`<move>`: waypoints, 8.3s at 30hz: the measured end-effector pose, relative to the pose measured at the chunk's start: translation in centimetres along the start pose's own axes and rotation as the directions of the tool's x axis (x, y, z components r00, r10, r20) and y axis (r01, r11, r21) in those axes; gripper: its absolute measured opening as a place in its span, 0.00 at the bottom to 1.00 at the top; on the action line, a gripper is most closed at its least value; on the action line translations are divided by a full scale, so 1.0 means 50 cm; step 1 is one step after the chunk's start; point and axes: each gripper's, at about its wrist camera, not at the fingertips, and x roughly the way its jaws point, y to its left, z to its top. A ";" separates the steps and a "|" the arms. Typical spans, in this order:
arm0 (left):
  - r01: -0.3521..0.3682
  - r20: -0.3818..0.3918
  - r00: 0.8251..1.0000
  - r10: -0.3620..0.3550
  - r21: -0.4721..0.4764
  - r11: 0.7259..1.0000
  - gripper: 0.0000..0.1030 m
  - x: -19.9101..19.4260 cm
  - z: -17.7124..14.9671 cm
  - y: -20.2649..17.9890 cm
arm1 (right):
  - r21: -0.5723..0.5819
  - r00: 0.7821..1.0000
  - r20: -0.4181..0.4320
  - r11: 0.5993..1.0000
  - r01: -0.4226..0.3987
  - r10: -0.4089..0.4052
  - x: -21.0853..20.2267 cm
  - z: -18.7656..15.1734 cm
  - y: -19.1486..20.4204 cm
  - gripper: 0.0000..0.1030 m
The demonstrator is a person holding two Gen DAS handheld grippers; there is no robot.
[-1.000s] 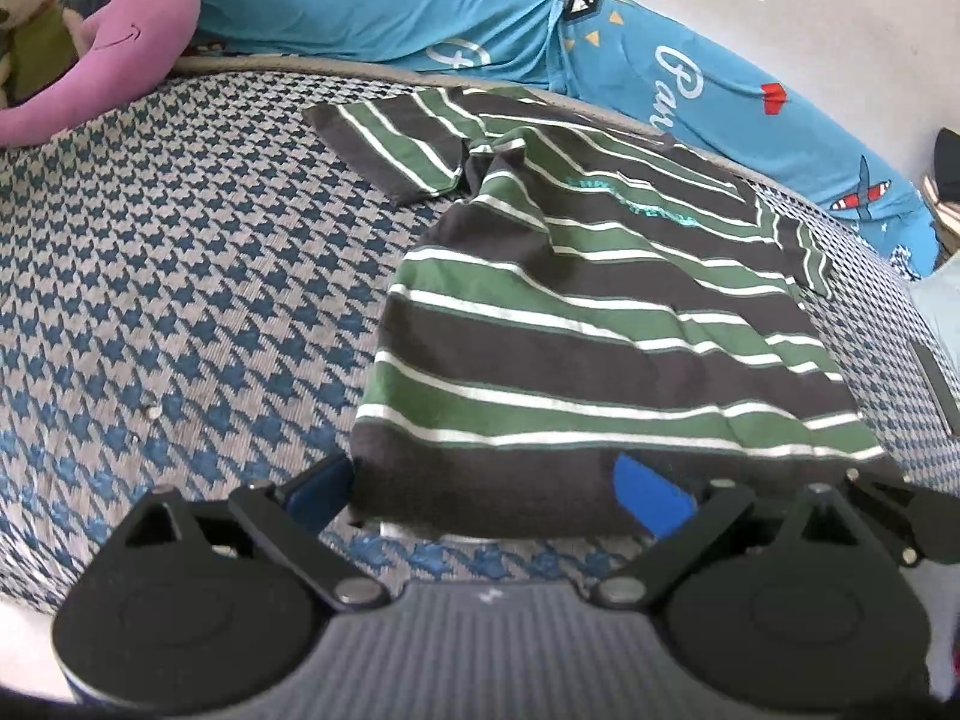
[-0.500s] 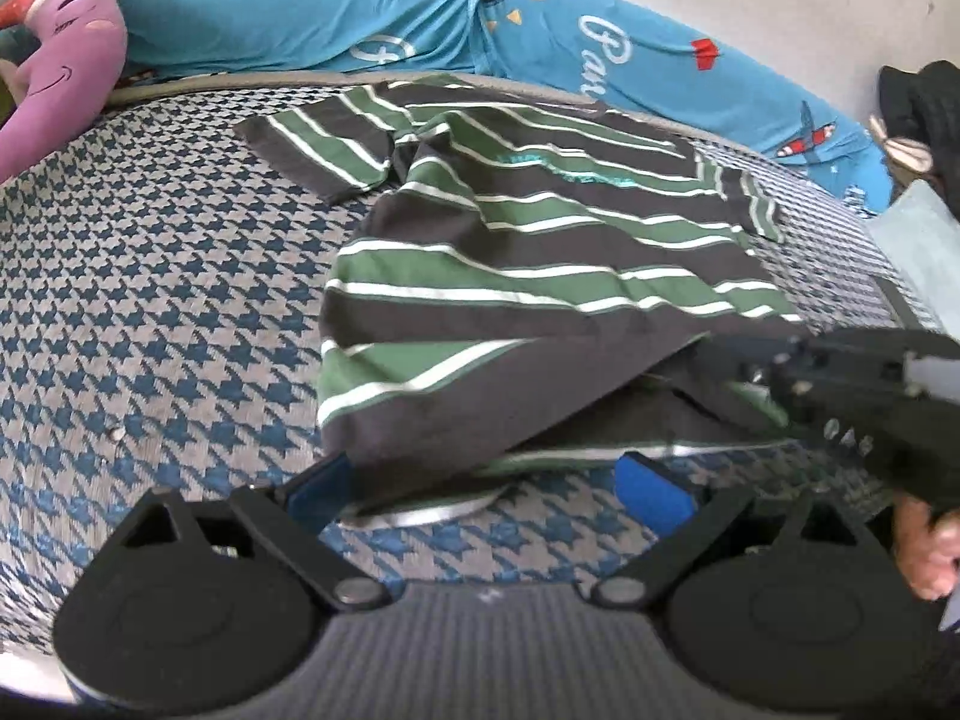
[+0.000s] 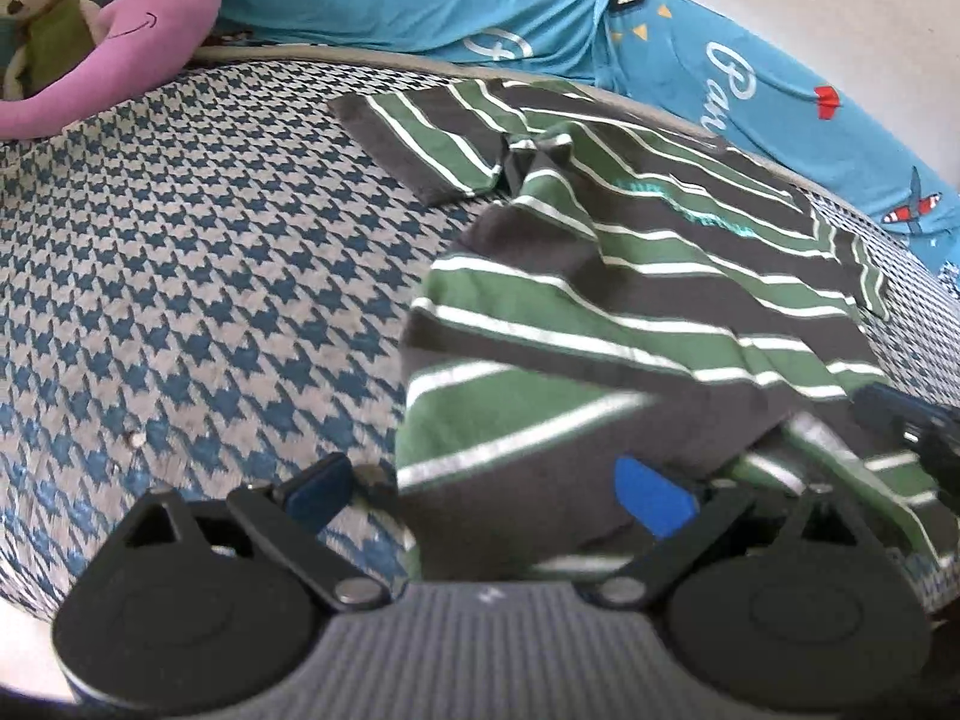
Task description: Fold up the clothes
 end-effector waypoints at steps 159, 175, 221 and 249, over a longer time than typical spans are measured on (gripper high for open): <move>0.019 0.059 0.998 -0.023 0.072 0.997 0.88 0.040 0.037 -0.036 | -0.363 0.995 -0.082 0.928 -0.084 0.058 0.092 -0.027 0.076 0.23; -0.031 0.072 0.997 0.028 0.041 0.999 0.89 0.019 0.025 -0.013 | -0.284 0.995 -0.073 0.955 -0.087 0.069 0.067 -0.018 0.071 0.10; -0.361 0.149 0.921 0.361 -0.023 0.932 0.92 -0.113 -0.027 0.053 | -0.154 0.965 -0.183 0.964 -0.216 0.187 -0.074 -0.099 0.102 0.07; -0.068 0.207 0.977 0.056 0.050 0.996 0.99 -0.075 -0.036 -0.056 | 0.415 0.970 -0.151 0.879 0.237 -0.190 -0.142 -0.113 -0.197 0.30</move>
